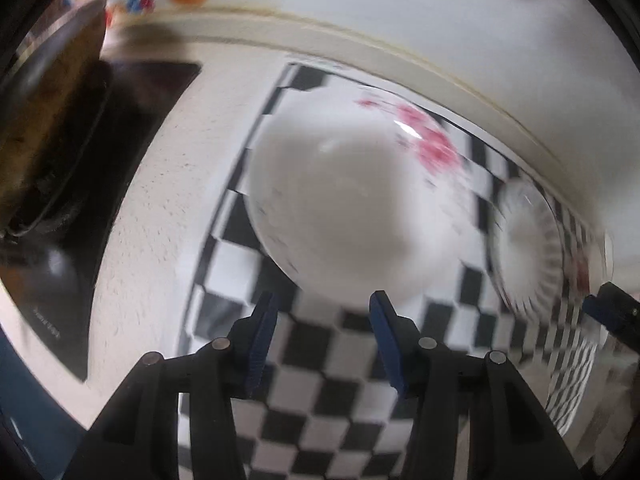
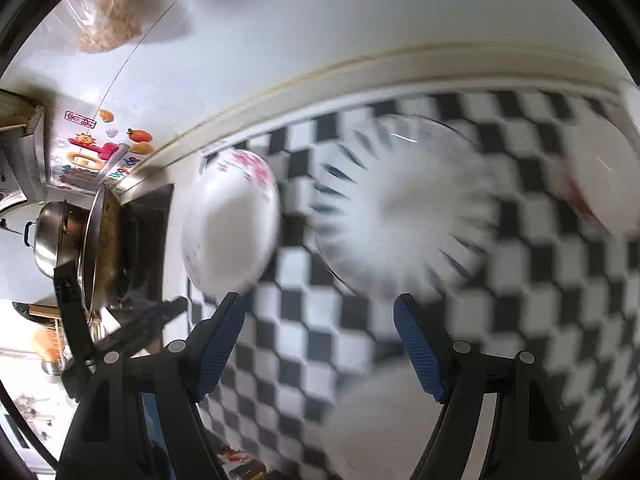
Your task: Organize plates and bowls
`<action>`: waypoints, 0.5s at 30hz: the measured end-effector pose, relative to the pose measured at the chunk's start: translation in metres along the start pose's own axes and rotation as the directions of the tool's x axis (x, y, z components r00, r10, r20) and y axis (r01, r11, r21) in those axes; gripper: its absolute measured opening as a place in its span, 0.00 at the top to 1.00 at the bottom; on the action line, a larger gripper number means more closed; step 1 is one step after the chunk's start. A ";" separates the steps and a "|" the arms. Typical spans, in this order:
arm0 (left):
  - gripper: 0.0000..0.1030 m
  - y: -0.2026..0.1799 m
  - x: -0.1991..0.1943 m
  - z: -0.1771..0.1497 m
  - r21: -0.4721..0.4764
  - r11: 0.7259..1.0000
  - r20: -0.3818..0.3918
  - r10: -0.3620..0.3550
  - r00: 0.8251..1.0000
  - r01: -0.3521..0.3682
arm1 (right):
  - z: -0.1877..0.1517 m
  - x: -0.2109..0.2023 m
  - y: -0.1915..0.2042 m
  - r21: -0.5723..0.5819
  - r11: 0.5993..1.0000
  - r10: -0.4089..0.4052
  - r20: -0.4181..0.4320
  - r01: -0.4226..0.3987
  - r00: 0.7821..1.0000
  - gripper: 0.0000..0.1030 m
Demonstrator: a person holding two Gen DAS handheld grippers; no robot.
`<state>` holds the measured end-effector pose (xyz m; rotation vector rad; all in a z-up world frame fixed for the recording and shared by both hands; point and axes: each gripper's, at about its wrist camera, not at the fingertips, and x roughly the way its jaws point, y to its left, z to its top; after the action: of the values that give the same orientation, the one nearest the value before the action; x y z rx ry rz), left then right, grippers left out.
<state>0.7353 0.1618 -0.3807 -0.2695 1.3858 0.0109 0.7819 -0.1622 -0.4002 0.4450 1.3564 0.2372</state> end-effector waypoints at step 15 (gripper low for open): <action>0.57 0.039 0.071 0.070 -0.039 0.997 -0.083 -0.067 0.994 0.064 | 0.120 0.183 0.081 -0.149 0.981 -0.157 -0.231 0.125 0.960 0.35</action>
<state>0.8099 0.2026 -0.4461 -0.3484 1.4611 -0.0298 0.9439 -0.0348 -0.5091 0.2099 1.5933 0.2684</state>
